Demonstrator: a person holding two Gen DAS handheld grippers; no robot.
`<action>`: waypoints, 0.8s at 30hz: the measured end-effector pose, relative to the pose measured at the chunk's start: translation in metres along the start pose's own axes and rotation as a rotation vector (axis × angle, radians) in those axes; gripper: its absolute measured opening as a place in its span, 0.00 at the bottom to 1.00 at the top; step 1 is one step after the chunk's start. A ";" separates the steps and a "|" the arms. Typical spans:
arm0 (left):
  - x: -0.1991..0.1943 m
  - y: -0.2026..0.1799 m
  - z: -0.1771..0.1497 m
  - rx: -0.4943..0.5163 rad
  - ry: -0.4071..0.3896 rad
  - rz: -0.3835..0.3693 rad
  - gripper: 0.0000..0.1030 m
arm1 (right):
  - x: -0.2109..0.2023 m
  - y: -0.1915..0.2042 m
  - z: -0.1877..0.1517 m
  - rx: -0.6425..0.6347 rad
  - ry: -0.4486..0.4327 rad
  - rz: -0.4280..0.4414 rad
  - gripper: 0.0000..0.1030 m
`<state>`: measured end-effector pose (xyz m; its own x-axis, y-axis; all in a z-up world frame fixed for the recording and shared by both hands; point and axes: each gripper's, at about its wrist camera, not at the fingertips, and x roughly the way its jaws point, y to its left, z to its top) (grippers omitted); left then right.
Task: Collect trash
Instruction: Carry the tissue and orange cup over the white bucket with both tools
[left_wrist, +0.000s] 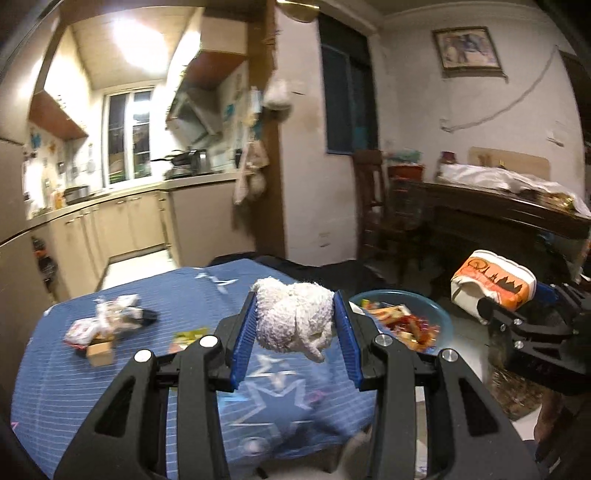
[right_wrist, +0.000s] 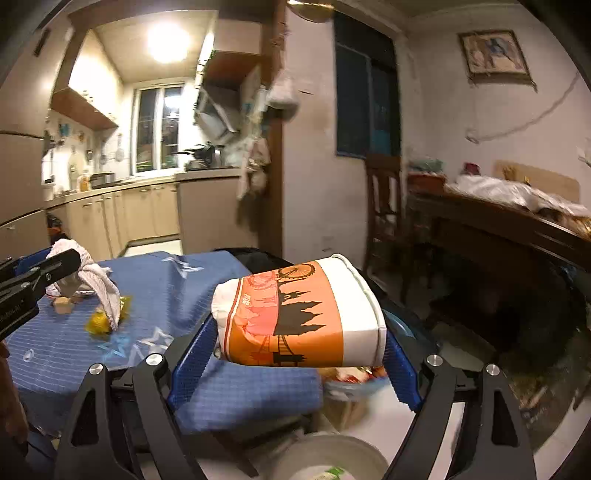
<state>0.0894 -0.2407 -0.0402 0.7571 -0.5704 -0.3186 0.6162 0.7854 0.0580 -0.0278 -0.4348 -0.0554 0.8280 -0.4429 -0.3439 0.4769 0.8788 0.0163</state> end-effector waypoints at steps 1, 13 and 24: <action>0.003 -0.008 -0.001 0.006 0.004 -0.014 0.38 | -0.002 -0.013 -0.005 0.008 0.008 -0.019 0.81; 0.046 -0.087 -0.029 0.062 0.090 -0.159 0.38 | -0.003 -0.096 -0.050 0.091 0.095 -0.115 0.81; 0.089 -0.128 -0.071 0.107 0.213 -0.217 0.38 | 0.023 -0.117 -0.092 0.150 0.223 -0.134 0.81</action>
<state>0.0622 -0.3752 -0.1429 0.5499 -0.6499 -0.5246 0.7861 0.6149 0.0623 -0.0914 -0.5317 -0.1518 0.6774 -0.4889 -0.5497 0.6296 0.7717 0.0895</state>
